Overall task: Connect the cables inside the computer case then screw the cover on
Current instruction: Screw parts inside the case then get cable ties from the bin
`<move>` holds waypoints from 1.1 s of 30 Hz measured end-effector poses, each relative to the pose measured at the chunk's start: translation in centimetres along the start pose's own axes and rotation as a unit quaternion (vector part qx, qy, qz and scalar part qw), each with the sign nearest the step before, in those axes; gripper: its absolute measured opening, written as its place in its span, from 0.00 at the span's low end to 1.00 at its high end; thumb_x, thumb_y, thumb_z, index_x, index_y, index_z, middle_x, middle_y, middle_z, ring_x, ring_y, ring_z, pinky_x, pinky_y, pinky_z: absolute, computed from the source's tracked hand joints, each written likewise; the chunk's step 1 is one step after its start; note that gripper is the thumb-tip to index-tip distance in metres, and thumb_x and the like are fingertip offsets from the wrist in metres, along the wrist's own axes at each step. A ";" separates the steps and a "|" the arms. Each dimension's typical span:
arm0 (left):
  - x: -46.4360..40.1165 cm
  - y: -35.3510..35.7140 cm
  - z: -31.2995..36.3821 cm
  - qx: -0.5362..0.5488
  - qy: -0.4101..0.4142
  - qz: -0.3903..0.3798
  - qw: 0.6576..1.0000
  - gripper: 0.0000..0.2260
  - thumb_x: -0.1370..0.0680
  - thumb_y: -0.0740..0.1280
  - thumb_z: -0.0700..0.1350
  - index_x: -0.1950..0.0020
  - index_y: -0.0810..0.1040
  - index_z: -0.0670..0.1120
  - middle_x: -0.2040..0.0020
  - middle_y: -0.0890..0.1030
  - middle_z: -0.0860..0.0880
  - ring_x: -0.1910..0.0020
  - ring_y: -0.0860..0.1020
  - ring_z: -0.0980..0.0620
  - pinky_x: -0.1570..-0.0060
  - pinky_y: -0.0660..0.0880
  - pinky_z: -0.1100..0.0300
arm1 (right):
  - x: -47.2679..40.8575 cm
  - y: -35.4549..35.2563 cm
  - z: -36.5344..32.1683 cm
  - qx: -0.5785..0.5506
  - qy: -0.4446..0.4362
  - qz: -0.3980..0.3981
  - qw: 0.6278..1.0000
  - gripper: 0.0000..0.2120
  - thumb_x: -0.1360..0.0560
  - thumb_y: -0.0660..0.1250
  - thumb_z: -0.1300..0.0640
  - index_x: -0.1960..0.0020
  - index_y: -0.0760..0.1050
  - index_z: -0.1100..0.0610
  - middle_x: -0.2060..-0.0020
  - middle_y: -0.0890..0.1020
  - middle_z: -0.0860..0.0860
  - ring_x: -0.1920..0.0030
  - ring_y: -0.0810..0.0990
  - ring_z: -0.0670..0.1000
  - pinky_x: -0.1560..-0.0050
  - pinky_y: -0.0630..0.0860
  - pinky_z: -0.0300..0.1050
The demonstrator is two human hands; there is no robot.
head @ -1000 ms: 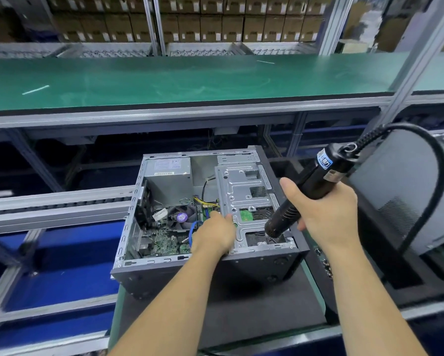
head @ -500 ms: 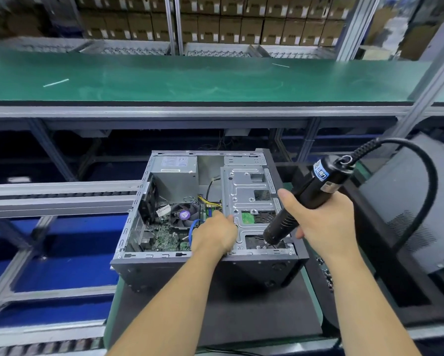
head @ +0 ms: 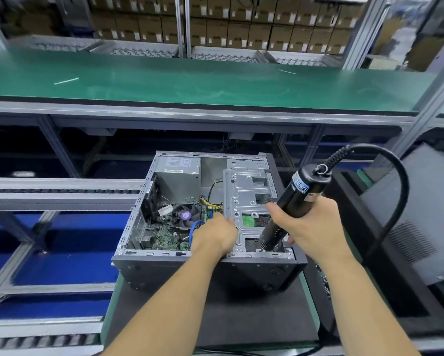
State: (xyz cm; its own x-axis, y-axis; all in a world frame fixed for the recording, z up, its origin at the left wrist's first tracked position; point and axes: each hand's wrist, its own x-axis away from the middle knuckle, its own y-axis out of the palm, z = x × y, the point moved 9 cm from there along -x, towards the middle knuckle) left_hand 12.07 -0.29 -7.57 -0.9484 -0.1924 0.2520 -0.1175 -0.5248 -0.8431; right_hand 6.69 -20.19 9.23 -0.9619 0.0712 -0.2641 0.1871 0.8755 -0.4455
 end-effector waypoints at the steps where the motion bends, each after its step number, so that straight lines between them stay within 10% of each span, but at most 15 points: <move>1: 0.0 0.0 0.0 0.002 0.000 -0.001 1.000 0.21 0.17 0.49 0.56 0.34 0.68 0.43 0.37 0.77 0.40 0.40 0.76 0.39 0.50 0.67 0.49 | -0.1 0.0 0.0 0.003 -0.001 -0.001 1.000 0.15 0.41 0.73 0.35 0.62 0.80 0.45 0.72 0.82 0.45 0.75 0.79 0.45 0.68 0.81 0.49; 14: -0.5 0.3 -0.5 0.016 -0.012 -0.005 1.000 0.21 0.17 0.50 0.57 0.36 0.71 0.44 0.37 0.78 0.43 0.40 0.76 0.41 0.52 0.66 0.52 | -0.3 0.9 -0.3 0.002 -0.035 -0.006 0.999 0.08 0.39 0.73 0.42 0.66 0.78 0.43 0.75 0.79 0.40 0.74 0.75 0.39 0.70 0.71 0.30; 33: -2.0 1.7 -1.5 0.131 -0.055 -0.098 0.985 0.39 0.23 0.57 0.70 0.26 0.67 0.39 0.29 0.72 0.41 0.32 0.72 0.41 0.43 0.68 0.55 | -0.1 0.1 0.4 -0.018 0.016 -0.006 1.000 0.21 0.45 0.75 0.29 0.64 0.79 0.43 0.76 0.79 0.44 0.76 0.76 0.43 0.69 0.82 0.53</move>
State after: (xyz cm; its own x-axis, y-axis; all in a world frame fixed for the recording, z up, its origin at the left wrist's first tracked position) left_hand 13.33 0.45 -10.18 -0.8760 -0.1472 0.4592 -0.2011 -0.7540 -0.6253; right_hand 6.87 -20.33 8.85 -0.9698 0.0756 -0.2320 0.1692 0.8933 -0.4163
